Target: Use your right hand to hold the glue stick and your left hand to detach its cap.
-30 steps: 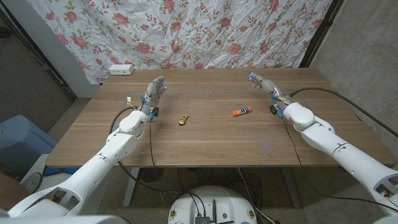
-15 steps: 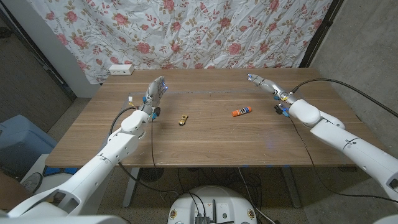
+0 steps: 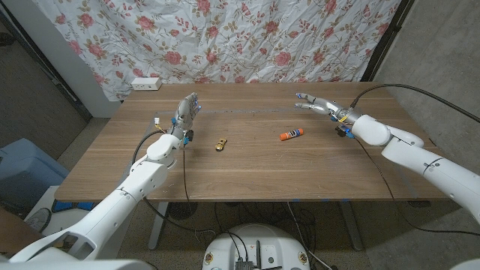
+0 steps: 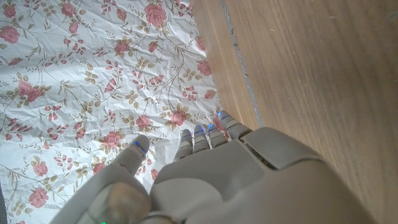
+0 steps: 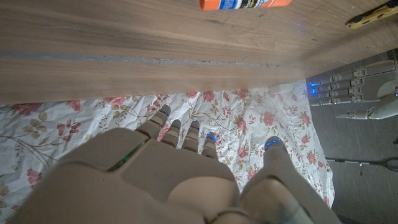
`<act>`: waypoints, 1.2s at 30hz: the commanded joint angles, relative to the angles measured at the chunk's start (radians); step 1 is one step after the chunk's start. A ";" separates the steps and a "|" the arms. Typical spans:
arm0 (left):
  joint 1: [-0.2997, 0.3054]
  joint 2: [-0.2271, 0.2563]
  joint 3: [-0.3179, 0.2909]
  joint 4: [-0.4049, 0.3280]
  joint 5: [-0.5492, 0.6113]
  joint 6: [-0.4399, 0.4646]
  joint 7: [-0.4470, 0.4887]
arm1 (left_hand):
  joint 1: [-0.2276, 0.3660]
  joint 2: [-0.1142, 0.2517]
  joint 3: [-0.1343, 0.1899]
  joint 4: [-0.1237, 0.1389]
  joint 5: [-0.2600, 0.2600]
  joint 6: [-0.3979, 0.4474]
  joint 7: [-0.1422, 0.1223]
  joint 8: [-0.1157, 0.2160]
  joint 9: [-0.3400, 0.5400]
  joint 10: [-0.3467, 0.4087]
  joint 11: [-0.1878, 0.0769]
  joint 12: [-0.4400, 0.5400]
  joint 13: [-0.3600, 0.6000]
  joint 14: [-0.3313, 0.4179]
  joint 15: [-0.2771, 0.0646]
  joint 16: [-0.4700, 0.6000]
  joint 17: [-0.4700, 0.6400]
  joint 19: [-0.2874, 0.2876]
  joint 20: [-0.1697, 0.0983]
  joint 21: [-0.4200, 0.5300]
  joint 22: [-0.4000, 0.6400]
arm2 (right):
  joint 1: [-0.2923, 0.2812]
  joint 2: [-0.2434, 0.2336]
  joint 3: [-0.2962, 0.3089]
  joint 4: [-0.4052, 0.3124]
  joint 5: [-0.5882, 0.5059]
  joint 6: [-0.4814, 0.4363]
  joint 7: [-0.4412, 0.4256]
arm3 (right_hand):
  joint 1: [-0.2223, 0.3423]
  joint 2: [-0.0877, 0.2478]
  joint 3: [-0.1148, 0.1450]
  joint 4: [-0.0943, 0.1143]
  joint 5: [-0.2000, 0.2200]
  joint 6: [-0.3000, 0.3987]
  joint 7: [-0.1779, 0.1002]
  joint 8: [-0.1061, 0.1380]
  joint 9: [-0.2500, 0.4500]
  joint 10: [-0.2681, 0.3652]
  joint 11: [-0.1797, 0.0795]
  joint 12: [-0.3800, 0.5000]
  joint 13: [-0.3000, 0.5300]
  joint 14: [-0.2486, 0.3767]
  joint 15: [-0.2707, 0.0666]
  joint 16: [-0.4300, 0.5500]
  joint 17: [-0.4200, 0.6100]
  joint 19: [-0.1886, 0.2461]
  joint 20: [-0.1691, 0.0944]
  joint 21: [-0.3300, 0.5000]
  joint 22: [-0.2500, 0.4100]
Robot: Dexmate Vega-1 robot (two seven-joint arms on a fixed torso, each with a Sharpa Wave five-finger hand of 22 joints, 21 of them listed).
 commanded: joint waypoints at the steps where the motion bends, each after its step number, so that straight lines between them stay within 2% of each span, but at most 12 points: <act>1: -0.016 0.016 -0.001 0.015 -0.031 0.023 -0.060 | 0.009 0.076 0.007 -0.004 0.007 0.013 0.000 0.000 0.003 0.008 -0.005 0.005 0.004 0.006 -0.013 0.005 0.002 0.012 0.004 0.003 0.005 | 0.049 -0.060 -0.035 -0.076 -0.161 -0.055 0.066 | 0.023 0.000 0.006 -0.018 -0.001 -0.020 -0.009 0.002 0.003 -0.005 -0.002 0.004 0.002 -0.018 0.002 0.003 -0.004 -0.008 0.003 0.001 0.005; 3: -0.022 0.028 0.007 0.014 -0.024 0.037 -0.070 | 0.009 0.076 0.007 -0.004 0.007 0.013 0.001 0.000 0.003 0.010 -0.006 0.006 0.004 0.006 -0.012 0.005 0.002 0.014 0.004 0.003 0.005 | 0.052 -0.068 -0.036 -0.095 -0.180 -0.068 0.076 | 0.035 -0.003 0.010 -0.029 -0.002 -0.035 -0.013 0.002 0.003 -0.009 -0.002 0.004 0.003 -0.024 0.005 0.004 -0.007 -0.011 0.004 0.002 0.005; 8: -0.005 0.007 0.000 0.018 -0.005 -0.005 -0.025 | 0.008 0.077 0.009 -0.004 0.007 0.027 -0.002 0.004 0.003 0.018 -0.012 0.006 0.004 0.006 -0.015 0.003 0.002 0.015 0.002 0.002 0.005 | 0.047 -0.093 -0.033 -0.157 -0.215 -0.113 0.115 | 0.058 -0.008 0.019 -0.048 -0.005 -0.047 -0.013 0.008 0.005 -0.018 -0.004 0.004 0.004 -0.034 0.010 0.005 -0.013 -0.016 0.006 0.003 0.005; 12: 0.000 0.024 -0.006 0.012 -0.014 -0.004 -0.048 | 0.009 0.079 0.011 -0.005 0.007 0.033 -0.004 0.004 0.003 0.023 -0.012 0.007 0.004 0.006 -0.016 0.002 0.002 0.016 0.001 0.002 0.005 | 0.046 -0.108 -0.032 -0.200 -0.239 -0.148 0.152 | 0.087 -0.009 0.031 -0.066 -0.006 -0.045 -0.011 0.017 0.006 -0.021 -0.009 0.007 0.005 -0.041 0.013 0.008 -0.018 -0.018 0.008 0.005 0.005; 17: 0.006 0.034 -0.013 0.000 -0.023 0.003 -0.053 | 0.010 0.080 0.013 -0.006 0.007 0.034 -0.004 0.003 0.003 0.024 -0.012 0.006 0.005 0.006 -0.016 0.001 0.002 0.015 -0.003 0.001 0.005 | 0.058 -0.117 -0.033 -0.226 -0.247 -0.166 0.206 | 0.130 -0.012 0.049 -0.083 -0.002 -0.042 -0.003 0.027 0.009 -0.002 0.002 0.017 0.007 -0.040 0.024 0.014 -0.026 -0.014 0.026 0.008 0.004; 20: 0.017 0.028 -0.017 -0.007 -0.012 -0.007 -0.025 | 0.011 0.080 0.014 -0.006 0.007 0.035 -0.004 0.002 0.003 0.025 -0.013 0.006 0.005 0.006 -0.017 0.001 0.002 0.014 -0.002 0.000 0.005 | 0.076 -0.117 -0.039 -0.233 -0.249 -0.175 0.255 | 0.160 -0.012 0.062 -0.088 0.003 -0.039 0.003 0.032 0.010 0.012 0.004 0.022 0.009 -0.032 0.036 0.020 -0.030 -0.006 0.036 0.012 0.004; 22: 0.019 0.030 -0.016 -0.007 -0.009 -0.008 -0.024 | 0.011 0.080 0.015 -0.007 0.007 0.037 -0.004 0.002 0.003 0.026 -0.013 0.005 0.005 0.006 -0.017 0.001 0.002 0.014 -0.002 0.000 0.005 | 0.079 -0.118 -0.042 -0.233 -0.261 -0.171 0.256 | 0.192 -0.013 0.076 -0.091 0.010 -0.042 0.020 0.034 0.011 0.016 0.009 0.023 0.011 -0.027 0.045 0.024 -0.035 0.003 0.041 0.014 0.003; 23: 0.020 0.035 -0.015 -0.013 -0.004 0.003 -0.017 | 0.011 0.080 0.015 -0.007 0.007 0.037 -0.005 0.002 0.003 0.025 -0.013 0.005 0.005 0.006 -0.016 0.001 0.002 0.015 -0.002 0.000 0.005 | 0.081 -0.119 -0.043 -0.237 -0.267 -0.176 0.263 | 0.221 -0.018 0.089 -0.093 0.017 -0.020 0.026 0.045 0.012 0.025 0.012 0.026 0.013 -0.024 0.049 0.026 -0.039 0.009 0.044 0.014 0.003; 26: 0.021 0.039 -0.016 -0.013 -0.006 0.003 -0.022 | 0.011 0.081 0.016 -0.007 0.007 0.038 -0.005 0.002 0.003 0.026 -0.014 0.005 0.005 0.006 -0.017 0.000 0.002 0.015 -0.002 0.000 0.005 | 0.089 -0.121 -0.048 -0.254 -0.284 -0.191 0.290 | 0.244 -0.024 0.098 -0.093 0.022 0.001 0.027 0.055 0.013 0.029 0.015 0.027 0.014 -0.022 0.050 0.027 -0.042 0.014 0.048 0.015 0.003; 31: 0.034 0.046 -0.024 -0.027 -0.007 0.011 -0.008 | 0.011 0.081 0.017 -0.008 0.007 0.042 -0.005 0.002 0.003 0.029 -0.015 0.005 0.005 0.008 -0.017 0.001 0.001 0.017 -0.003 0.000 0.005 | 0.104 -0.119 -0.059 -0.305 -0.320 -0.267 0.369 | 0.276 -0.035 0.109 -0.094 0.026 0.024 0.016 0.064 0.013 0.044 0.015 0.031 0.015 -0.021 0.055 0.029 -0.046 0.019 0.058 0.014 0.002; 36: 0.049 0.066 -0.029 -0.051 -0.008 0.035 -0.001 | 0.012 0.082 0.019 -0.008 0.007 0.043 -0.005 0.001 0.003 0.031 -0.013 0.005 0.005 0.009 -0.017 0.001 0.002 0.019 -0.002 0.001 0.005 | 0.112 -0.113 -0.078 -0.357 -0.380 -0.340 0.423 | 0.306 -0.050 0.118 -0.094 0.025 0.026 0.000 0.063 0.012 0.060 0.018 0.035 0.017 -0.018 0.066 0.030 -0.050 0.021 0.069 0.012 0.002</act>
